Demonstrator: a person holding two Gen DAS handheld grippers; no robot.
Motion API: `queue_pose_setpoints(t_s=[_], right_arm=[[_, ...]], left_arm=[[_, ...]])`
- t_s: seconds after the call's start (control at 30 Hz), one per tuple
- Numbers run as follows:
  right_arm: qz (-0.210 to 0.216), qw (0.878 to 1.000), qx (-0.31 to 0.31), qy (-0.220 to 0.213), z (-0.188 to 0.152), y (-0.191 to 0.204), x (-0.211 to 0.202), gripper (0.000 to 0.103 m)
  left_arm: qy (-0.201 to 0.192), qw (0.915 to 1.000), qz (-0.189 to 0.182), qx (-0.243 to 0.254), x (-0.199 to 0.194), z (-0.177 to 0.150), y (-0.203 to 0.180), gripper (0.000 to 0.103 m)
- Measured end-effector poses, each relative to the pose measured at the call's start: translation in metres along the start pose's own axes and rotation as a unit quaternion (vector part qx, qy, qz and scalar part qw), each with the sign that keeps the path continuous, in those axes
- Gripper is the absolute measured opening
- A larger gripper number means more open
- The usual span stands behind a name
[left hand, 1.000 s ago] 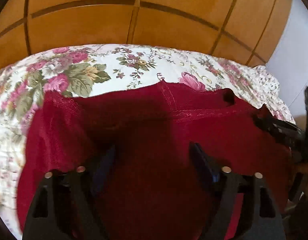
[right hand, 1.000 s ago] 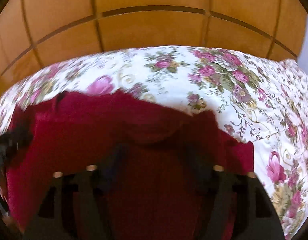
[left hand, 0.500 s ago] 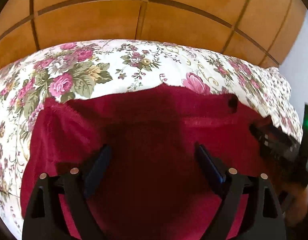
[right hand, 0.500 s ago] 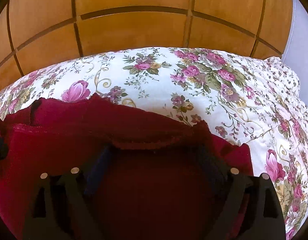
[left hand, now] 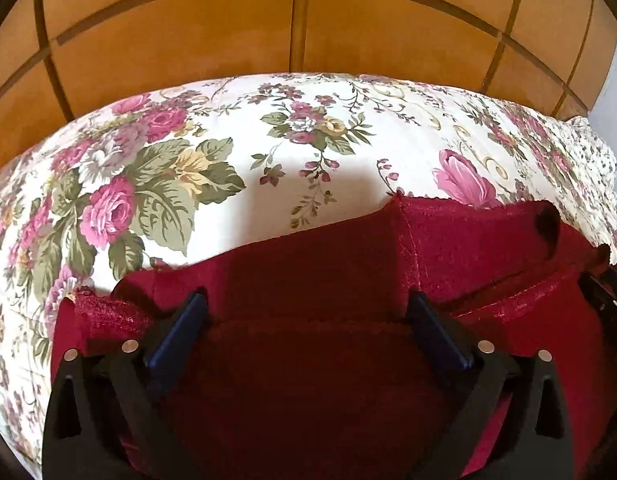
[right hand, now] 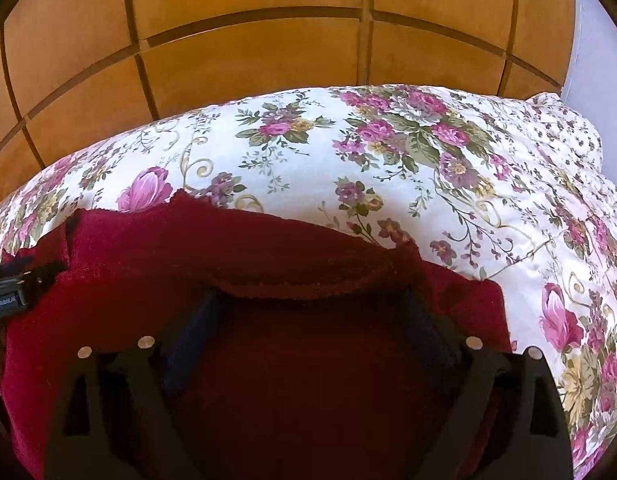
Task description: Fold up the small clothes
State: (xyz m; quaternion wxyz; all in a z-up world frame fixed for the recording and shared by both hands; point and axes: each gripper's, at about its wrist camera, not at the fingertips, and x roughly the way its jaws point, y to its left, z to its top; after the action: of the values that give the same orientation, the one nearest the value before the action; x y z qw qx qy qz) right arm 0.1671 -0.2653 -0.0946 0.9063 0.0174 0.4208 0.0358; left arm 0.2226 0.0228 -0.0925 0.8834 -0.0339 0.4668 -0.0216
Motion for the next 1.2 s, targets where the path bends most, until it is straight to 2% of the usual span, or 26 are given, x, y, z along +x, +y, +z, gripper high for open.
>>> queue_pose_setpoints(t_s=[0.17,0.3,0.43,0.63,0.8,0.9,1.07,1.2], right_arm=[[0.020,1.000,-0.011,-0.009,-0.003,0.003,-0.006,0.101],[0.016,1.000,-0.018,-0.016,-0.006,0.006,-0.011,0.101],[0.009,1.000,-0.023,-0.017,-0.008,0.008,-0.013,0.101],[-0.013,0.998,-0.036,-0.045,-0.015,0.012,-0.033,0.101],[-0.048,0.990,-0.100,-0.083,-0.031,0.033,-0.065,0.101],[-0.061,0.985,-0.128,-0.099,-0.044,0.046,-0.083,0.101],[-0.052,0.986,-0.130,-0.090,-0.064,0.058,-0.097,0.101],[-0.043,0.989,-0.109,-0.091,-0.076,0.061,-0.108,0.101]], left_arm=[[-0.026,0.9990,-0.034,-0.017,-0.015,-0.008,0.007,0.099],[-0.059,0.9963,-0.052,-0.035,-0.044,-0.019,0.014,0.099],[-0.068,0.9954,-0.056,-0.038,-0.064,-0.037,0.020,0.099],[-0.088,0.9955,-0.034,-0.004,-0.092,-0.070,0.022,0.099],[-0.106,0.9943,-0.003,-0.009,-0.106,-0.087,0.036,0.099],[-0.101,0.9937,0.013,-0.046,-0.108,-0.096,0.056,0.099],[-0.092,0.9900,-0.005,-0.106,-0.111,-0.104,0.083,0.099],[-0.058,0.9889,-0.032,-0.133,-0.106,-0.116,0.095,0.099]])
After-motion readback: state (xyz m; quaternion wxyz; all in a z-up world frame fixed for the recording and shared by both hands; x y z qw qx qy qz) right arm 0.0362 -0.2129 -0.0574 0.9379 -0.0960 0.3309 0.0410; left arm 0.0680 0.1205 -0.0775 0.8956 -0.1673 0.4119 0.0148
